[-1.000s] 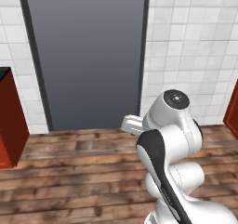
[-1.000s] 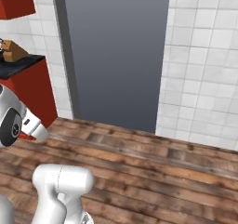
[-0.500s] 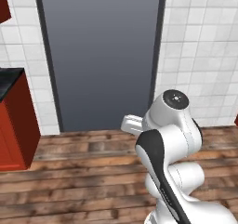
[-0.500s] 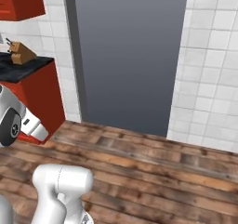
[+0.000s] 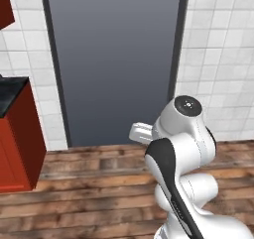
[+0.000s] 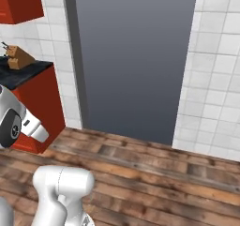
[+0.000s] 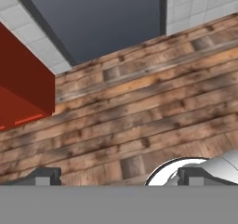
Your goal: Move the pot and pan from the stove into the sink.
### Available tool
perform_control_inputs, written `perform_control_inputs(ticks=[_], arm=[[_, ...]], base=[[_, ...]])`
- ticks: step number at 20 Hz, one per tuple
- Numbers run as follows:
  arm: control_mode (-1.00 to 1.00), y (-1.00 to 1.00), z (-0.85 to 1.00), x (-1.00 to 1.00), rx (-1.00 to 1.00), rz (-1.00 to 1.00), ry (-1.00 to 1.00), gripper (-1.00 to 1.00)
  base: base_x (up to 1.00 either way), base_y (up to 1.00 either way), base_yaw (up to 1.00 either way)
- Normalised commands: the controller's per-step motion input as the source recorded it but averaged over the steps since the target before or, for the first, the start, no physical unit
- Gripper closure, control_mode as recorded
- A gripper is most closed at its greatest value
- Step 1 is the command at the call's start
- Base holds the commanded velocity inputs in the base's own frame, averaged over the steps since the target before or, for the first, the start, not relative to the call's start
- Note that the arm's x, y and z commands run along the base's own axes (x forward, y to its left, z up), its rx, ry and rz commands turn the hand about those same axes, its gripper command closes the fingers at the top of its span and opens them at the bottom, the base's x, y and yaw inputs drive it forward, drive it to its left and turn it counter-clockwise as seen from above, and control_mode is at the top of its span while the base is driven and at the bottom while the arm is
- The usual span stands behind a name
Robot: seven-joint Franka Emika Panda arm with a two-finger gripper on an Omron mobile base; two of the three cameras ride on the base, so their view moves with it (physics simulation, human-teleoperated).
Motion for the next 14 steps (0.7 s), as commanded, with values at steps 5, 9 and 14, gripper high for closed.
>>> perform_control_inputs(ticks=[5, 9, 14], arm=[[1.0, 0.0, 0.0, 0.0, 0.0, 0.0, 0.0, -1.0], [1.0, 0.0, 0.0, 0.0, 0.0, 0.0, 0.0, -1.0], [1.0, 0.0, 0.0, 0.0, 0.0, 0.0, 0.0, -1.0]], base=[[0.67, 0.26, 0.0], [0.64, 0.22, 0.0], [0.34, 0.38, 0.0]])
